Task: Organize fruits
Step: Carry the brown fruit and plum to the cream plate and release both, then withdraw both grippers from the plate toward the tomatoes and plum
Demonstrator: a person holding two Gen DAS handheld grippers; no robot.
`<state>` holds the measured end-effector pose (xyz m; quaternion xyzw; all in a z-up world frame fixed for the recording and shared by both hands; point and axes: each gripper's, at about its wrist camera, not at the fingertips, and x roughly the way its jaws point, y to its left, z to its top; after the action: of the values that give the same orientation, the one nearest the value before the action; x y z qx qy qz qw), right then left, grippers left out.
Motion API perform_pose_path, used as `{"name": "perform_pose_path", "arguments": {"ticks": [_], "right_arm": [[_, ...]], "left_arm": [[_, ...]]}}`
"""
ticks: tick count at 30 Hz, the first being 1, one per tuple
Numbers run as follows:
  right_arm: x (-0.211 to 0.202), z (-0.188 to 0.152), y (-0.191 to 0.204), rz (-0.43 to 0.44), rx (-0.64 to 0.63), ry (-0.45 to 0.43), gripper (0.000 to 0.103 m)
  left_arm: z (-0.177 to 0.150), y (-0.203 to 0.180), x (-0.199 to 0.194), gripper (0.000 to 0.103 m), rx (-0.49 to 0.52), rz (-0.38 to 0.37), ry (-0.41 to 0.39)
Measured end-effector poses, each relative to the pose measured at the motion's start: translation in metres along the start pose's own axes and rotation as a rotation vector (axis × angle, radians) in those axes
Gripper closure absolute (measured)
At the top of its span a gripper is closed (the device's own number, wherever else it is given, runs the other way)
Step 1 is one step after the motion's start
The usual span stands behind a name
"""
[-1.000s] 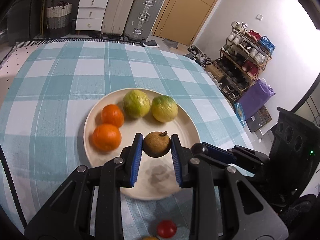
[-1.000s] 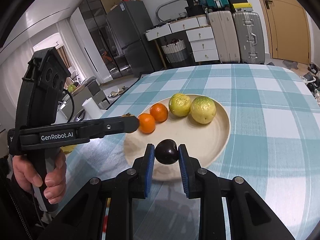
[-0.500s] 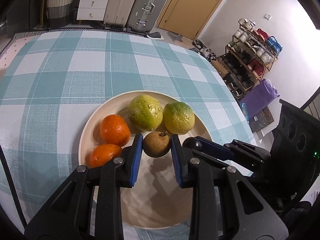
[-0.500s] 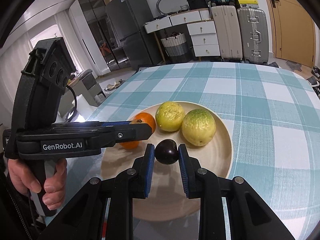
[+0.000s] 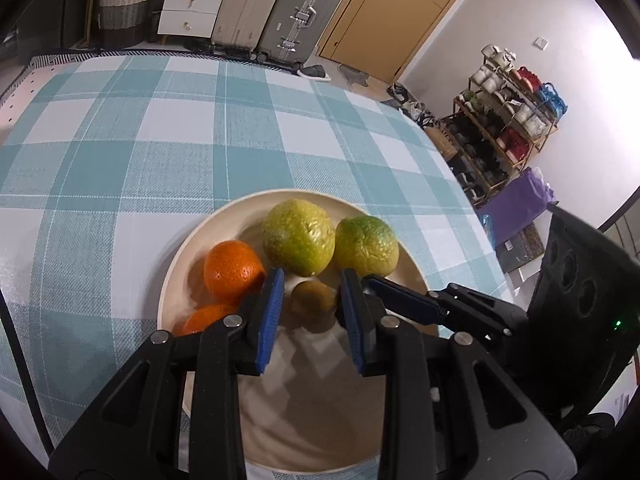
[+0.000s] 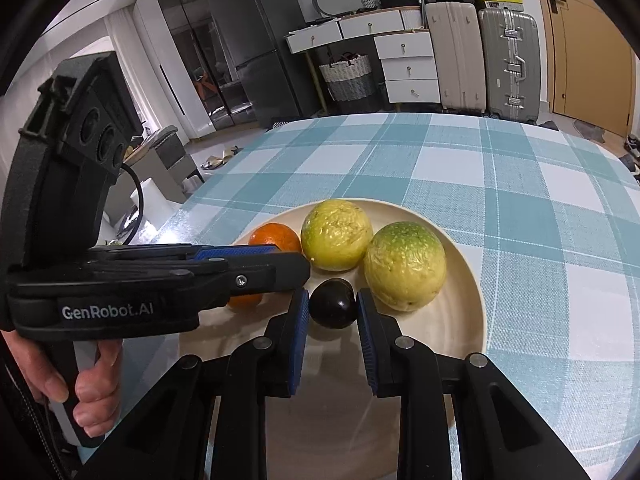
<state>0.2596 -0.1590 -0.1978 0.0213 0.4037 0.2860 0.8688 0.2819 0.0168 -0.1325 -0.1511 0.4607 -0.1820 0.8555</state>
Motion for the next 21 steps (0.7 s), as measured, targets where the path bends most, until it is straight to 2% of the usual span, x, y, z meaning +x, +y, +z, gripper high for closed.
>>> {"name": "perform_pose_path", "arguments": {"ticks": [3, 5, 9, 11, 14, 18, 21], "right_arm": [[-0.001, 0.000, 0.000, 0.002, 0.002, -0.010, 0.069], [-0.005, 0.000, 0.001, 0.017, -0.005, -0.027, 0.053], [-0.020, -0.002, 0.003, 0.001, -0.016, -0.080, 0.046], [-0.027, -0.004, 0.002, -0.007, -0.008, -0.094, 0.038], [-0.037, -0.008, -0.001, -0.010, 0.010, -0.115, 0.037], [-0.047, -0.014, -0.001, -0.023, 0.025, -0.119, 0.036], [-0.054, -0.020, -0.001, -0.028, 0.035, -0.126, 0.030]], "left_arm": [[-0.001, -0.002, -0.006, 0.077, -0.003, -0.020, -0.013], [-0.002, -0.005, -0.012, 0.077, -0.002, -0.019, -0.025], [-0.005, -0.008, -0.025, 0.077, 0.001, -0.012, -0.044], [-0.009, -0.011, -0.030, 0.077, 0.009, -0.001, -0.050], [-0.016, -0.014, -0.037, 0.076, 0.015, 0.010, -0.050], [-0.028, -0.020, -0.046, 0.069, 0.033, 0.033, -0.056], [-0.036, -0.023, -0.053, 0.069, 0.046, 0.045, -0.062]]}}
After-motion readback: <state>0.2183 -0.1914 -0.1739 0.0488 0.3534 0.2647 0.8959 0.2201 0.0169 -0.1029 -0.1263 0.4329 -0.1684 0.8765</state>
